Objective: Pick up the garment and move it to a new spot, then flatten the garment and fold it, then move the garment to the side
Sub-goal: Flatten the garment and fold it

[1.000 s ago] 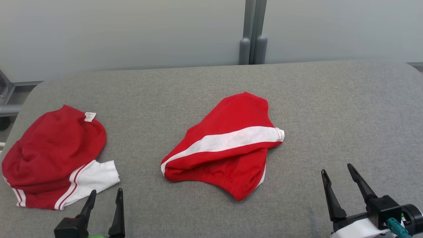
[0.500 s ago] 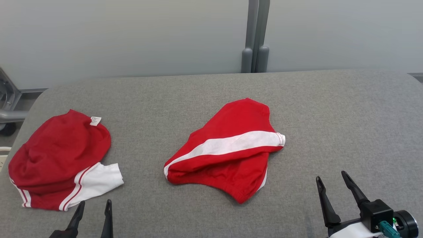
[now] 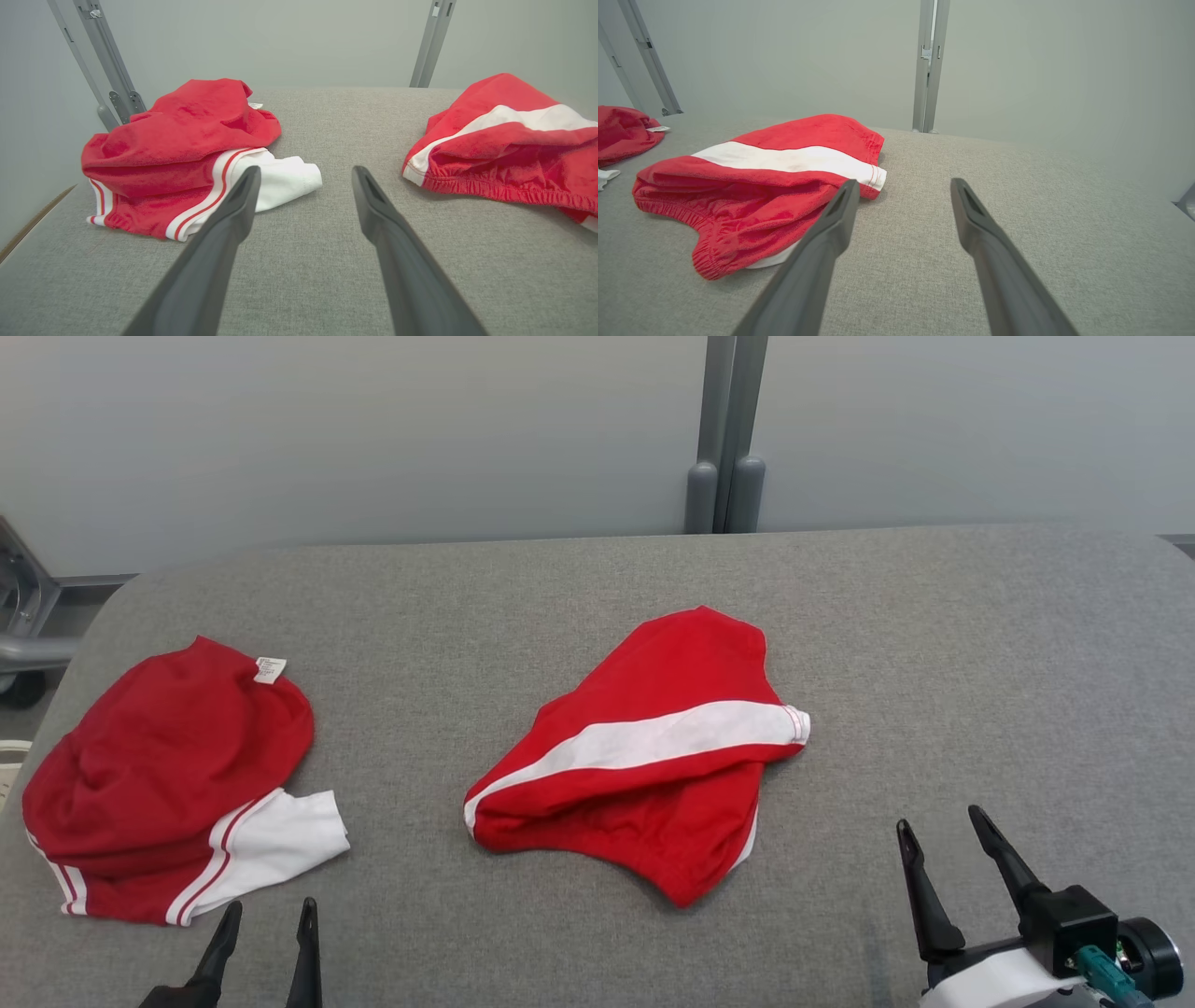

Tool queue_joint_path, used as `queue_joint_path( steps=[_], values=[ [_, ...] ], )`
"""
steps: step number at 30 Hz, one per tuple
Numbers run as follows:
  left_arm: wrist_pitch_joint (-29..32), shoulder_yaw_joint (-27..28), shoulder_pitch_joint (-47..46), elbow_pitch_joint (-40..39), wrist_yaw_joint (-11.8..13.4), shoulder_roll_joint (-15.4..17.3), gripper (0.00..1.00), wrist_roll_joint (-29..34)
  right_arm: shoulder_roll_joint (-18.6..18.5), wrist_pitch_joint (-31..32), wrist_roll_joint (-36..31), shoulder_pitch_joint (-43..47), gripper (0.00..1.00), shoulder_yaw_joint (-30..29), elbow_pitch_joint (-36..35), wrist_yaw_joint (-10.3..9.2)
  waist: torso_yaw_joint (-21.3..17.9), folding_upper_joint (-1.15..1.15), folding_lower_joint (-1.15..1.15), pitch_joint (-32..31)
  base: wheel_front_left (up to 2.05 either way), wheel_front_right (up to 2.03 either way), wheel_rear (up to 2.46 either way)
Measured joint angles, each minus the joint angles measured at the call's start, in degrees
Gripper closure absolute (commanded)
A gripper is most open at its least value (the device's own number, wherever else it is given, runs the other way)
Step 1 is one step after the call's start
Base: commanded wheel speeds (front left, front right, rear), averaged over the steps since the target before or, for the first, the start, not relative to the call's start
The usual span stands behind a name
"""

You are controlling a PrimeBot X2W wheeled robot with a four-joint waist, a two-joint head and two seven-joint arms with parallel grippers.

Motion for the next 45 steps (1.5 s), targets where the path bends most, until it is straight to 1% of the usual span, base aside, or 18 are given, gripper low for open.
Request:
queue_joint_path(
  steps=[2, 4, 6, 8, 9, 10, 11, 13, 15, 19, 23, 27, 32, 38, 39, 43, 44, 45],
  values=[
    [0.0, 0.04, -0.42, 0.01, -0.53, -0.68, 0.0, -0.1, 0.34, 0.0, 0.98, -1.07, 0.0, -0.21, 0.02, 0.0, -0.02, 0.0, 0.0, 0.49, 0.0, 0.0, 0.0],
    [0.0, -0.03, -1.63, -0.05, -0.93, -2.44, 0.0, -2.02, 0.71, 0.0, 2.42, -2.59, 0.0, -0.25, 1.08, 0.0, -0.03, 0.0, 0.0, 1.21, 0.0, 0.0, 0.0],
    [0.0, -1.58, -3.82, 0.83, -1.34, -2.94, 0.0, -2.96, 0.78, 0.01, 3.71, -5.16, 0.0, 0.33, 3.63, 0.0, -0.04, 0.0, 0.0, 2.27, 0.0, 0.0, 0.0],
    [0.89, -3.01, -7.21, 2.09, -1.54, -3.76, 0.0, -5.84, 0.75, 0.0, 4.54, -8.96, 0.0, 1.14, 7.53, 0.01, -0.01, 0.0, 0.0, 3.64, 0.0, 0.0, 0.0],
    [2.04, -4.17, -9.09, 2.74, -1.59, -3.78, 0.0, -6.23, 0.65, 0.0, 4.59, -10.93, 0.0, 1.54, 9.79, 0.01, 0.03, 0.0, 0.0, 4.36, 0.0, 0.0, 0.0],
    [3.28, -4.75, -10.89, 3.42, -1.69, -4.08, 0.0, -7.89, 0.54, 0.12, 4.8, -12.82, 0.0, 1.65, 12.11, 0.0, 0.09, 0.0, 0.0, 5.05, 0.0, 0.0, 0.0],
    [4.68, -5.26, -12.65, 4.21, -1.77, -4.57, 0.0, -10.11, 0.45, 0.92, 5.49, -14.73, 0.0, 1.7, 14.3, 0.0, 0.17, 0.0, 0.0, 5.73, 0.0, 0.0, 0.0],
    [7.69, -6.41, -15.75, 6.38, -1.8, -4.99, 0.0, -12.5, 0.43, 2.92, 6.48, -18.67, 0.0, 2.25, 18.38, 0.0, 0.38, 0.0, 0.0, 7.02, 0.0, 0.0, 0.0],
    [10.43, -7.02, -18.45, 8.27, -1.83, -5.38, 0.0, -15.68, 0.22, 5.15, 7.53, -22.35, 0.0, 3.92, 21.99, 0.0, 0.59, 0.0, 0.0, 8.13, 0.0, 0.0, 0.0],
    [15.69, -9.46, -21.18, 10.96, -1.85, -5.87, 0.0, -19.81, -0.3, 7.54, 9.39, -28.05, 0.0, 7.89, 28.09, 0.01, 0.89, 0.0, 0.01, 9.7, 0.0, 0.0, 0.0],
    [19.93, -10.46, -22.59, 11.87, -1.85, -6.11, 0.0, -24.07, -0.52, 7.77, 11.4, -32.36, 0.0, 9.07, 32.79, 0.0, 1.14, 0.0, 0.01, 10.43, 0.0, 0.0, 0.0],
    [23.79, -11.72, -23.47, 11.88, -1.85, -6.44, 0.0, -27.87, -1.66, 7.72, 12.74, -35.54, 0.0, 10.05, 37.01, 0.0, 1.72, 0.0, 0.01, 11.0, 0.0, 0.0, 0.0],
    [26.13, -14.04, -24.4, 10.61, -1.85, -6.47, 0.0, -31.17, -1.86, 8.08, 15.91, -38.43, 0.0, 12.83, 41.65, 0.0, 2.68, 0.0, 0.01, 11.65, 0.0, 0.0, 0.0],
    [26.82, -15.66, -25.71, 11.68, -1.85, -6.05, 0.0, -33.01, -2.22, 6.92, 18.96, -40.54, 0.0, 15.85, 45.77, 0.0, 3.7, 0.0, 0.01, 12.07, 0.0, 0.0, 0.0],
    [26.96, -16.17, -25.96, 12.18, -1.85, -6.01, 0.0, -34.04, -1.97, 6.48, 20.68, -40.82, 0.0, 17.71, 46.21, 0.0, 3.77, 0.0, 0.01, 11.97, 0.0, 0.0, 0.0],
    [26.73, -16.7, -27.1, 13.34, -1.85, -5.8, 0.0, -35.41, -2.34, 5.98, 24.46, -41.02, 0.0, 21.17, 46.34, 0.0, 3.74, 0.0, 0.01, 11.61, 0.0, 0.0, 0.0],
    [26.73, -16.8, -27.28, 13.7, -1.85, -5.81, 0.0, -36.07, -2.7, 5.98, 25.25, -41.15, 0.16, 21.99, 46.43, 0.0, 3.71, 0.0, 0.01, 11.56, 0.0, 0.0, 0.0],
    [26.71, -16.85, -27.48, 14.1, -1.85, -5.83, 0.0, -36.76, -3.08, 5.94, 26.01, -41.3, 0.5, 22.71, 46.49, 0.0, 3.67, 0.0, 0.01, 11.49, 0.0, 0.0, 0.0]
  ],
)
